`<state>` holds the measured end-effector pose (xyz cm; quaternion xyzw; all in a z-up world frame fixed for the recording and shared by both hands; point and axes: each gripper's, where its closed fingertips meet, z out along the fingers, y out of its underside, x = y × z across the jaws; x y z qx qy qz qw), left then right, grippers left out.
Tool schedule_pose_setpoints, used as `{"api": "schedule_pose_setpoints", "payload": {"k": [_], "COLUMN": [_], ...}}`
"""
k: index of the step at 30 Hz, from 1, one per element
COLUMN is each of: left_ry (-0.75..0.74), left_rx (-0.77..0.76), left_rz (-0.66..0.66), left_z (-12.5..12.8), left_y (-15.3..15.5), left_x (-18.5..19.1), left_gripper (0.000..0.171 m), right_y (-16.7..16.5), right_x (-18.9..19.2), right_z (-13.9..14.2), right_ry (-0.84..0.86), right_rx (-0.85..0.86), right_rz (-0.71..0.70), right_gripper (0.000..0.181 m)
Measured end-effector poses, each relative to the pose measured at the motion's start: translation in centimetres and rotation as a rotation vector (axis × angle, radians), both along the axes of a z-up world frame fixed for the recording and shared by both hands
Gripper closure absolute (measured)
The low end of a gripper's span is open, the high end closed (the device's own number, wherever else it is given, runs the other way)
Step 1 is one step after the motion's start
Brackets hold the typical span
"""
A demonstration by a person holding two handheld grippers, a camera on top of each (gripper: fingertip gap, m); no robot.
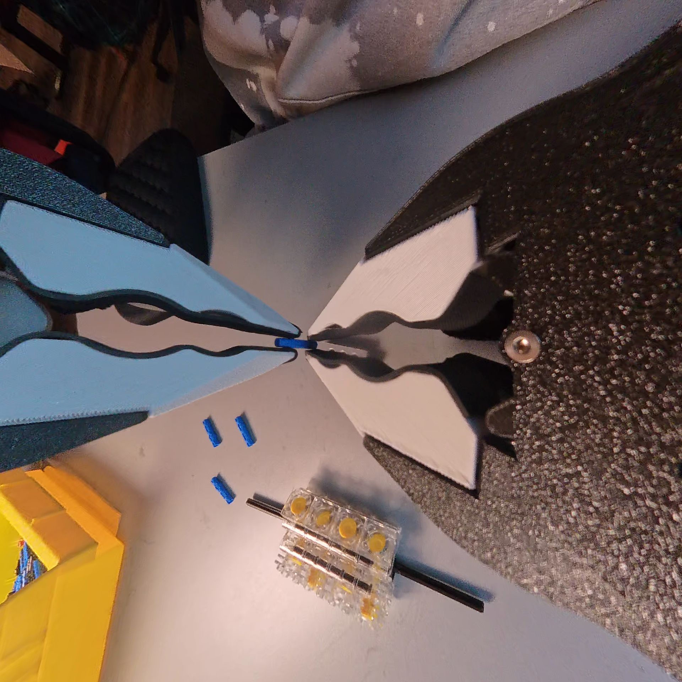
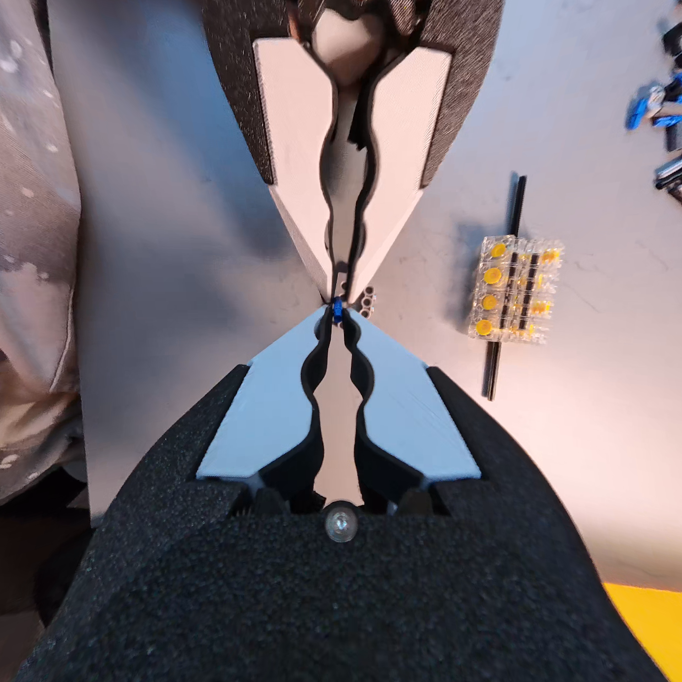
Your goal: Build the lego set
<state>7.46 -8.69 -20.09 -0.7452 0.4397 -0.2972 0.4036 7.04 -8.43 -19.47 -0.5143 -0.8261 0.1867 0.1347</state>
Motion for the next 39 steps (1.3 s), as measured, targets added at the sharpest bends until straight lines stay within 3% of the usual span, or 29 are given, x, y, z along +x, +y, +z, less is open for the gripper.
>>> {"api": "schedule_pose_setpoints", "payload": {"k": [7,22,27,30,39], "left_ry": [-0.07,0.048,0.105,0.159,0.232], "left_rx": [0.034,0.064,0.046,0.033,0.028], "left_rz": [-0.012,-0.015,0.035,0.019,0.007], "left_z": [1.5,0.4,-0.8,-2.0,-3.4], "left_y": [-0.3,-0.5,0.8,0.9,0.8], "left_x": [0.3,0.4,-1.4,-1.3,-0.8], "left_gripper": [0.169,0.168,0.137,0.133,0.143], "right_y": [-0.5,-0.9,1.0,0.8,0.8], "right_x": [-0.4,0.1,0.8,0.8,0.7], "right_z": [1.7,0.6,-1.2,-2.1,-2.7], "right_ry": [0.146,0.116,0.036,0.011,0.018], "right_rx": [-0.1,-0.021,-0.004,-0.002,-0.019], "right_rz": [-0.056,0.008,-0.047,-0.032,-0.041], "right_gripper": [0.178,0.179,0.179,0.179,0.179]}}
